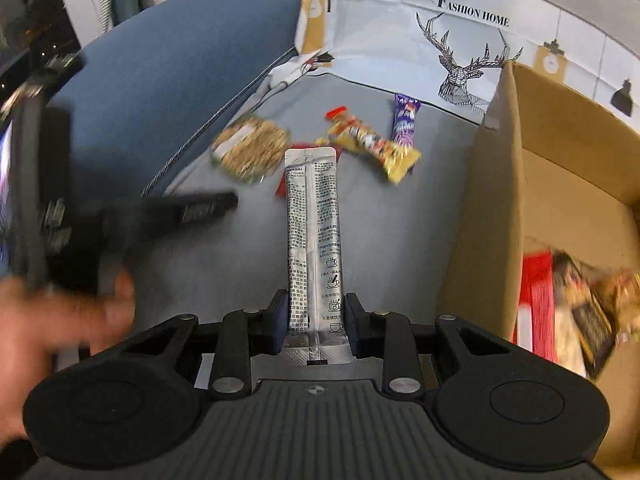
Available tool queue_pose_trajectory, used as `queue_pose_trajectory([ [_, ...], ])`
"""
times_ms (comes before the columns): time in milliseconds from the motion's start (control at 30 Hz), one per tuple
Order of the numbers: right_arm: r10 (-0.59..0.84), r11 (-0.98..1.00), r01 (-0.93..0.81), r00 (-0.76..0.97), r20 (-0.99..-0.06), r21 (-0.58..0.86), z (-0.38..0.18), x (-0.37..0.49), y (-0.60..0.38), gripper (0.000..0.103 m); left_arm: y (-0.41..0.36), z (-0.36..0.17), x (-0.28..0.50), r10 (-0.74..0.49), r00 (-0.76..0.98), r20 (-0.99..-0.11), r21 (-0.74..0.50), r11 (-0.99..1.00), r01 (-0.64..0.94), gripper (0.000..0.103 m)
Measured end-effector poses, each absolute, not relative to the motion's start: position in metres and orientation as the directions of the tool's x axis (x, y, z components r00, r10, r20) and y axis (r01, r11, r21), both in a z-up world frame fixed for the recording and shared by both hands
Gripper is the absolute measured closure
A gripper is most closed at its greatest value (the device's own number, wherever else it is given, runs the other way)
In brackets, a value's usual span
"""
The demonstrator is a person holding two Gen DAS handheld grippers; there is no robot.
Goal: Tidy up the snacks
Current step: 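Grasp the silver stick packet with the right tool while the left moves over the pile, then grasp the round peanut cluster bag with the left tool while the right holds the silver packet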
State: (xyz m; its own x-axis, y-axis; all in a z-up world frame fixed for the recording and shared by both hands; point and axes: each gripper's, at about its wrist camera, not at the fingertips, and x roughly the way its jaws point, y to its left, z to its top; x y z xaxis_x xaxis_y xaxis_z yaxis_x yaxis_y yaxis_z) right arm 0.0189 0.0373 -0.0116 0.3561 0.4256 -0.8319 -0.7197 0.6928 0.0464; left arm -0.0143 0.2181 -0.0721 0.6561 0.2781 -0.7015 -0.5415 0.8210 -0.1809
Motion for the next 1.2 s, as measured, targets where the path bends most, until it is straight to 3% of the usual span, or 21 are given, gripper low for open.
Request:
queue_pose_trajectory([
  [233, 0.384, 0.756, -0.654, 0.436, -0.814, 0.007, -0.052, -0.02, 0.022, 0.073, 0.211, -0.066, -0.005, 0.352, 0.694, -0.628, -0.122, 0.836, -0.534, 0.034],
  [300, 0.37, 0.768, -0.64, 0.462, -0.806, -0.015, -0.064, -0.021, 0.022, 0.072, 0.206, -0.07, 0.007, 0.365, 0.692, -0.622, -0.079, 0.851, -0.52, 0.02],
  [433, 0.369, 0.787, -0.617, 0.445, -0.816, 0.019, -0.077, -0.012, 0.022, 0.068, 0.194, -0.083, 0.031, 0.428, 0.652, -0.626, 0.04, 0.852, -0.522, 0.008],
  [500, 0.379, 0.772, -0.635, 0.446, -0.811, 0.012, -0.078, -0.011, 0.023, 0.058, 0.194, -0.088, 0.04, 0.448, 0.639, -0.625, 0.051, 0.84, -0.539, 0.007],
  [833, 0.416, 0.752, -0.659, 0.439, -0.796, 0.029, -0.082, -0.004, 0.033, 0.046, 0.212, -0.101, 0.068, 0.489, 0.588, -0.644, 0.022, 0.78, -0.625, 0.008],
  [900, 0.419, 0.753, -0.657, 0.441, -0.794, 0.033, -0.082, -0.002, 0.033, 0.046, 0.217, -0.102, 0.069, 0.487, 0.579, -0.654, 0.019, 0.776, -0.631, 0.024],
  [1033, 0.429, 0.747, -0.664, 0.448, -0.784, 0.029, -0.082, -0.003, 0.033, 0.052, 0.224, -0.098, 0.058, 0.456, 0.605, -0.653, -0.036, 0.779, -0.626, 0.025],
  [1100, 0.442, 0.735, -0.678, 0.452, -0.775, 0.024, -0.082, -0.005, 0.034, 0.067, 0.223, -0.09, 0.051, 0.434, 0.623, -0.651, -0.058, 0.79, -0.61, 0.025],
  [1200, 0.458, 0.727, -0.686, 0.452, -0.765, 0.03, -0.082, -0.005, 0.033, 0.073, 0.221, -0.075, 0.036, 0.356, 0.642, -0.679, -0.12, 0.809, -0.575, 0.025],
])
